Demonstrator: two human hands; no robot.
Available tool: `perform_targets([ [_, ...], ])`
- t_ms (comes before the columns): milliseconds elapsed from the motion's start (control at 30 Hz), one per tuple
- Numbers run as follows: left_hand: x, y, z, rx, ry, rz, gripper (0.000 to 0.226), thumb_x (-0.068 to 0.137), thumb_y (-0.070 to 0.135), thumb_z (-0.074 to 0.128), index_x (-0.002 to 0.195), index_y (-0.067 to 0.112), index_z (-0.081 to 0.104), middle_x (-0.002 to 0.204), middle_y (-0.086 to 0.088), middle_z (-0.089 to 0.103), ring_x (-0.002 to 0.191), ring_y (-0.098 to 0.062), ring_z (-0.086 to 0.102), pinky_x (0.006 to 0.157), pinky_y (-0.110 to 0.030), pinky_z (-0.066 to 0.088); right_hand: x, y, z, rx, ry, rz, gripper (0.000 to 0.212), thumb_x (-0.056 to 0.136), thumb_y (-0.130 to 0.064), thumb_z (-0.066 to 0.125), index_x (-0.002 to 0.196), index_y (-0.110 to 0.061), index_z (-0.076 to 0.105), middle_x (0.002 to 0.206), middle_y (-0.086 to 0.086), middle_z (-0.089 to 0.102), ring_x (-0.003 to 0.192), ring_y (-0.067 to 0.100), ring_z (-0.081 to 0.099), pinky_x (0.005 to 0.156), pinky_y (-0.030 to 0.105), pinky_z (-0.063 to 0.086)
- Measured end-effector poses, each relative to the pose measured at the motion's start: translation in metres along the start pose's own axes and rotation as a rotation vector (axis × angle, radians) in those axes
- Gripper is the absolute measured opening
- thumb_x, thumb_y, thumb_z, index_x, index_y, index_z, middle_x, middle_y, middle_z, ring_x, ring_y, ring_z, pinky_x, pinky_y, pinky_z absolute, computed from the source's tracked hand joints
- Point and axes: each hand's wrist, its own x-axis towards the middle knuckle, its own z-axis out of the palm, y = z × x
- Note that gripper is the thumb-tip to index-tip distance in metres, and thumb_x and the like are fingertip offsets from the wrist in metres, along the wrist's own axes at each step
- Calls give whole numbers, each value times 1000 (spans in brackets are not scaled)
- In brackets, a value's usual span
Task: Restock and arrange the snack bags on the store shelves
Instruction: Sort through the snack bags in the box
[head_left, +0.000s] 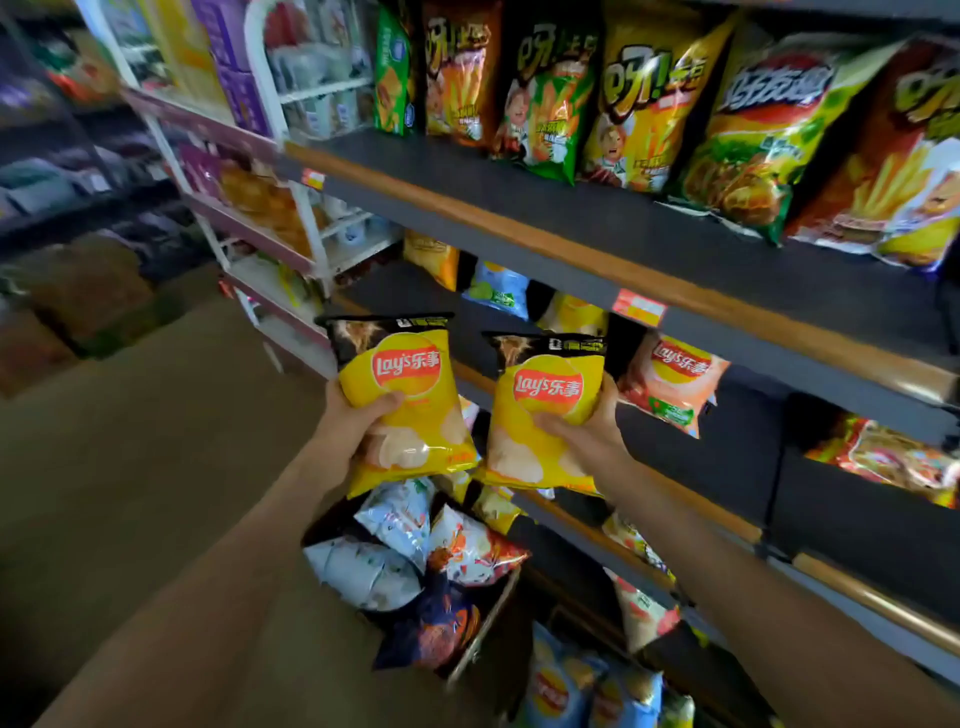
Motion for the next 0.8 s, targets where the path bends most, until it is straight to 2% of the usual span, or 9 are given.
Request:
perform_targets([
  [33, 24, 3, 0, -10, 9, 10, 82, 73, 25, 80, 138, 19, 31, 125, -9, 55, 105, -31, 59, 91, -50, 49, 18, -1, 9, 15, 26, 7, 107, 72, -9, 81, 148, -27, 8, 120, -1, 51, 105, 18, 55, 71, 25, 49],
  [100, 67, 9, 0, -81, -15, 7, 76, 78, 20, 76, 138, 21, 31, 119, -4, 56, 103, -28, 59, 89, -50, 50, 49, -1, 23, 39, 87, 7, 105, 74, -8, 80, 148, -26, 7, 115, -4, 51, 102, 16, 55, 65, 20, 48],
  [167, 108, 12, 4, -124, -67, 20, 67, 80, 18, 74, 133, 26, 33, 114, -1, 58, 97, -23, 61, 82, -46, 51, 79, 3, 32, 56, 157, 5, 104, 74, -11, 81, 147, -27, 9, 117, -4, 52, 103, 16, 56, 71, 25, 50],
  [267, 162, 13, 9, -143, -119, 51, 61, 76, 25, 79, 122, 32, 39, 121, -2, 59, 100, -24, 63, 88, -48, 52, 119, 11, 41, 85, 242, -1, 105, 73, -19, 82, 148, -31, 11, 124, -2, 53, 108, 19, 56, 86, 39, 51],
  [367, 205, 5, 21, -179, -156, 55, 73, 71, 30, 82, 128, 29, 37, 121, -1, 59, 97, -22, 64, 85, -46, 53, 152, 16, 39, 108, 363, -38, 103, 73, -18, 81, 148, -30, 11, 119, -3, 51, 105, 19, 55, 87, 38, 48],
  [467, 230, -5, 37, -193, -206, 50, 69, 73, 28, 78, 128, 28, 35, 112, 2, 60, 91, -20, 63, 74, -39, 53, 179, 27, 33, 124, 485, -100, 102, 73, -18, 81, 147, -28, 11, 119, -3, 47, 105, 18, 51, 89, 38, 46],
  [533, 239, -13, 46, -167, -263, 48, 81, 63, 34, 80, 129, 28, 34, 109, 4, 58, 92, -19, 62, 73, -37, 51, 193, 37, 31, 109, 544, -138, 103, 74, -15, 81, 146, -24, 10, 121, -2, 45, 106, 17, 50, 93, 39, 46],
  [633, 252, -29, 56, -156, -346, 51, 98, 52, 41, 80, 136, 28, 32, 117, 1, 59, 99, -23, 63, 83, -44, 52, 209, 55, 29, 73, 566, -197, 99, 74, -10, 79, 144, -19, 9, 122, 0, 44, 108, 17, 51, 91, 35, 45],
  [800, 268, -45, 71, -311, -363, 20, 92, 57, 41, 75, 137, 30, 33, 115, 0, 60, 96, -23, 62, 74, -40, 52, 217, 81, 5, 48, 609, -316, 99, 73, -14, 80, 143, -21, 11, 131, 4, 45, 113, 19, 52, 95, 40, 47],
])
